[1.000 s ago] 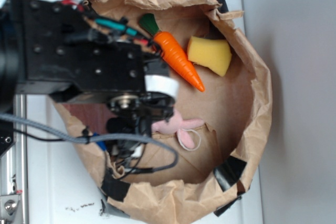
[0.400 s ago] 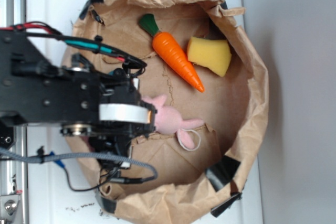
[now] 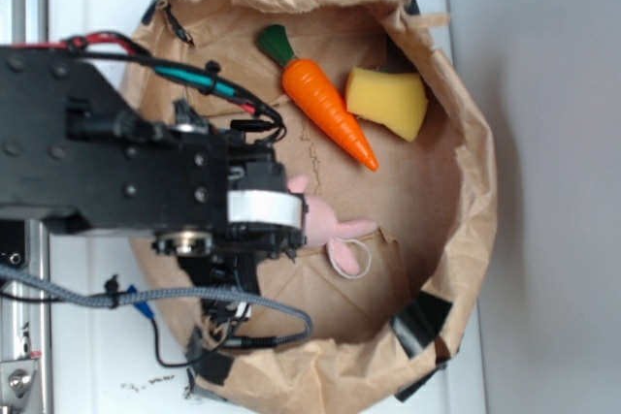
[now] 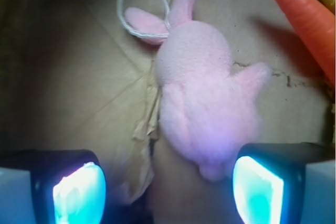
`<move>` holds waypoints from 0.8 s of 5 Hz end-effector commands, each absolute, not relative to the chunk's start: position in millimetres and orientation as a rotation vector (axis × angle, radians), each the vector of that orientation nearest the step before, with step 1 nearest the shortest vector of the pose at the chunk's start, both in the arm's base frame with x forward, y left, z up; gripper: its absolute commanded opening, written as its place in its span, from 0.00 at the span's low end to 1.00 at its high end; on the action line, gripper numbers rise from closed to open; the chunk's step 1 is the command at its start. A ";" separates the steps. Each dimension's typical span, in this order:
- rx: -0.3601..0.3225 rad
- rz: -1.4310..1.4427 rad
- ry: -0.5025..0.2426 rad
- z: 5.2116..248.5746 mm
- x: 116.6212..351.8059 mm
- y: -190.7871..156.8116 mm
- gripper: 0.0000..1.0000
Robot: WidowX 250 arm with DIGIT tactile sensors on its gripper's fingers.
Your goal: Grab the pink bunny.
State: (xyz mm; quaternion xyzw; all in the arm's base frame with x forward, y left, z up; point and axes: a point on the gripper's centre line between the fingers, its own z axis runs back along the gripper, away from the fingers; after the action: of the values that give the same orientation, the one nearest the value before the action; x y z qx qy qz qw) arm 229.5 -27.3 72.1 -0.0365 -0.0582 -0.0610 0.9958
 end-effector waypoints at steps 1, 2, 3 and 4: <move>-0.072 -0.119 -0.174 86.3 239.1 -24.0 1.00; -0.096 -0.124 -0.137 80.2 260.9 -23.4 1.00; -0.072 -0.090 -0.135 63.2 286.5 -24.2 1.00; -0.060 -0.095 -0.154 45.4 292.7 -20.5 1.00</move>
State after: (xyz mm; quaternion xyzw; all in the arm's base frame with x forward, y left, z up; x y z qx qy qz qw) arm 286.0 -21.8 35.3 -0.0300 -0.0569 -0.0443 0.9969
